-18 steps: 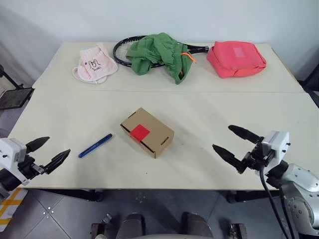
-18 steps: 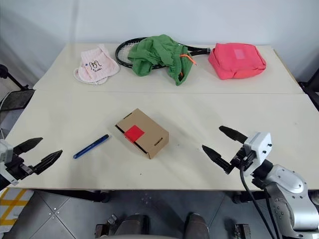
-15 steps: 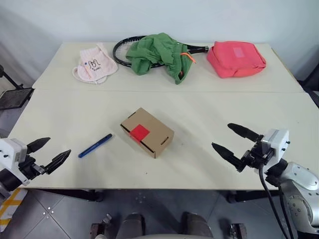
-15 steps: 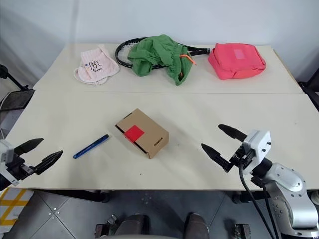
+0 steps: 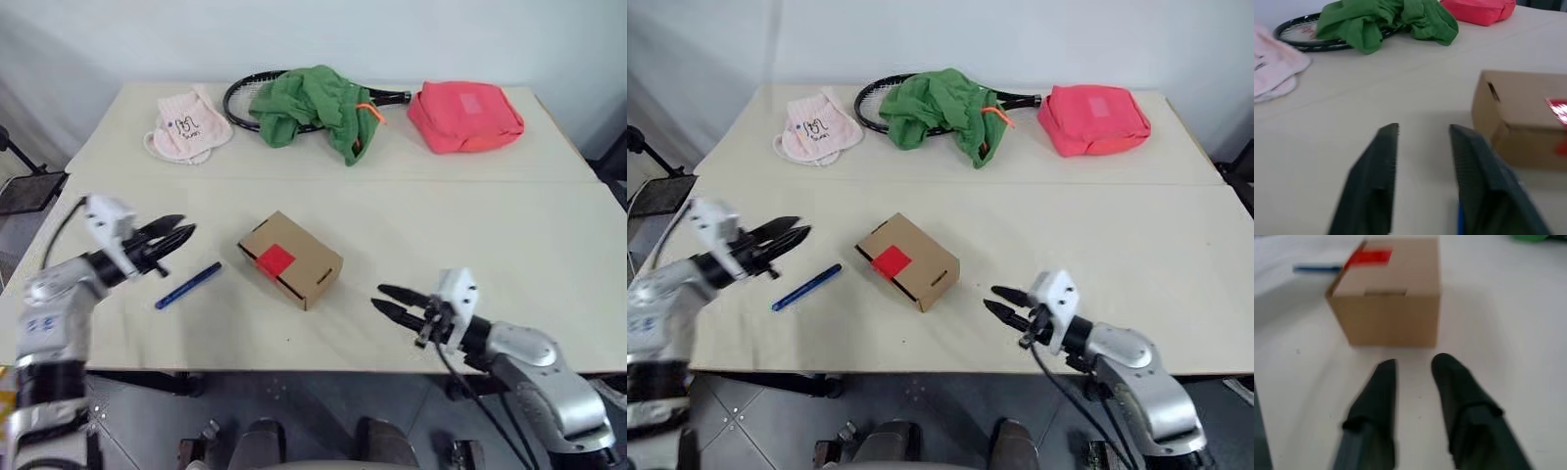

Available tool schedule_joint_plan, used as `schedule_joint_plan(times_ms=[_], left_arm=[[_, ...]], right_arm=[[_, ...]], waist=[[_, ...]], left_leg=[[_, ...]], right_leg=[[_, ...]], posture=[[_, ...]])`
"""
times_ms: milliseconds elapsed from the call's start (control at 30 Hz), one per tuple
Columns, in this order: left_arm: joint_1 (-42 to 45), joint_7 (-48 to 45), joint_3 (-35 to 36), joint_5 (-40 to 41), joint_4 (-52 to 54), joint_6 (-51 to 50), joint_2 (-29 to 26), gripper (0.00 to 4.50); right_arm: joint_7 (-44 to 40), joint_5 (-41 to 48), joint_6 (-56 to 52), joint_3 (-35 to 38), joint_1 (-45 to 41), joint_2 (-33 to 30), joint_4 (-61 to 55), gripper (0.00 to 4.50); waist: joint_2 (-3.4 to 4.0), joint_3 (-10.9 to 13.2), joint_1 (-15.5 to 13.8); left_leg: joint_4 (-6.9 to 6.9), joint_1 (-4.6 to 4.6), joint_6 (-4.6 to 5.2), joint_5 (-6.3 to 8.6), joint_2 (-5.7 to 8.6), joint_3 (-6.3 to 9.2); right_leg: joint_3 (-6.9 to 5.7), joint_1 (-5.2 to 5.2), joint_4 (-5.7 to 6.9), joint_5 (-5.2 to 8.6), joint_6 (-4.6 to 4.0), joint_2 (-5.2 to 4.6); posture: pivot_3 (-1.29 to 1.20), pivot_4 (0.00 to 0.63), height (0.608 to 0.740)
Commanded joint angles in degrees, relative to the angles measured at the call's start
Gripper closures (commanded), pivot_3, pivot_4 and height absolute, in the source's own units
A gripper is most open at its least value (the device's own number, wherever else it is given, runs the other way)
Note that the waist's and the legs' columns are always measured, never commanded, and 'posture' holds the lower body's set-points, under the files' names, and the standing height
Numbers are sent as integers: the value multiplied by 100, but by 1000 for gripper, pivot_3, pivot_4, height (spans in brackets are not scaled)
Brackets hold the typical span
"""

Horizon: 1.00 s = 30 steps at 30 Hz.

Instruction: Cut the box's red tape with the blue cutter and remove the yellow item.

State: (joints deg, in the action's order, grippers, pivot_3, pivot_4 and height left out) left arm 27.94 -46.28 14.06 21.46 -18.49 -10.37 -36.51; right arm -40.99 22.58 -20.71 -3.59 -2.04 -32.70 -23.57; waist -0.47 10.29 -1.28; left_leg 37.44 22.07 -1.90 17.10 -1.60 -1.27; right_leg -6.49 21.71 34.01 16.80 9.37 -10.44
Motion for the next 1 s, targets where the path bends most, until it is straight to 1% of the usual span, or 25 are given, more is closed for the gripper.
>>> schedule_joint_plan(times_ms=[33, 67, 133, 233, 367, 433, 567, 700, 767, 833, 900, 1000], left_arm=[[798, 296, -420, -553, -840, 404, 259, 4214], [975, 228, -498, -558, -987, 416, 362, 4449], [1186, 48, -720, -644, -1126, 347, 481, 4449], [1190, -232, -1000, -715, -1005, 113, 494, 4449], [873, -766, -1237, -504, -267, -643, 321, 4449], [537, -1059, -1312, -311, 354, -1153, 140, 4449], [160, -1095, -1195, 27, 1137, -1828, 39, 4449], [-209, -948, -1030, 367, 1951, -2516, 38, 4449], [-472, -940, -982, 641, 2466, -2920, 21, 4449], [-670, -941, -924, 867, 2865, -3277, -78, 4449], [-756, -950, -839, 995, 3049, -3472, -227, 4449], [-576, -1098, -491, 1388, 3056, -3776, -535, 4449]], right_arm=[[172, -404, -168, -518, -325, 218, 225, 4500], [200, -471, -218, -628, -429, 296, 292, 4500], [285, -403, -427, -706, -637, 519, 377, 4500], [326, -308, -661, -732, -898, 764, 432, 4500], [295, -244, -955, -720, -1158, 901, 503, 4500], [373, -36, -1249, -554, -1483, 1109, 691, 4500], [489, 82, -1526, -301, -2000, 1356, 1146, 4500], [466, -260, -1299, -232, -2622, 1309, 1963, 4500], [488, -481, -972, -152, -3030, 1298, 2592, 4500], [497, -806, -509, -103, -3299, 1110, 3090, 4500], [405, -913, -279, 7, -3367, 913, 3267, 4500], [165, -819, -363, 313, -3166, 411, 3040, 4500]], waist=[[-6, 2, 14], [-6, 2, 28], [-6, 2, 59], [-6, 2, 130], [-6, 2, 155], [-6, 2, 178], [-5, 3, 161], [-5, 4, 122], [-5, 4, 152], [-5, 4, 164], [-6, 4, 156], [-6, 4, 132]], left_leg=[[0, 0, 0, 0, 0, -3], [1, 2, 0, 0, 0, -5], [1, 2, -1, 0, 0, -7], [-2, 2, -1, -1, 0, -7], [-1, 2, -1, -1, -2, -7], [-2, 2, -1, 0, -3, -7], [2, 2, -2, -1, -7, -8], [10, 8, -2, 0, -7, -8], [9, 11, -2, 0, -7, -7], [7, 11, -3, 0, -7, -12], [4, 12, -3, 0, -7, -15], [3, 24, -5, -1, -7, -15]], right_leg=[[0, 1, -1, 0, 0, 0], [0, 2, -3, 0, 1, 0], [0, 2, -3, -1, 1, -1], [-1, 4, -2, -1, 2, -1], [-1, 6, 0, -1, 3, -1], [0, 9, 4, -1, 3, -1], [1, 14, 14, -1, 3, -1], [3, 19, 18, -1, 3, -2], [4, 23, 21, -1, 3, -2], [11, 31, 25, -1, 2, -2], [18, 44, 44, -2, 2, -2], [22, 69, 70, -1, 2, -3]], posture=[[0, 150, 740], [0, 150, 740], [0, 150, 740], [0, 150, 740], [0, 150, 740], [0, 150, 740], [0, 150, 740], [0, 150, 740], [0, 150, 740], [0, 150, 740], [0, 150, 740], [0, 150, 740]])
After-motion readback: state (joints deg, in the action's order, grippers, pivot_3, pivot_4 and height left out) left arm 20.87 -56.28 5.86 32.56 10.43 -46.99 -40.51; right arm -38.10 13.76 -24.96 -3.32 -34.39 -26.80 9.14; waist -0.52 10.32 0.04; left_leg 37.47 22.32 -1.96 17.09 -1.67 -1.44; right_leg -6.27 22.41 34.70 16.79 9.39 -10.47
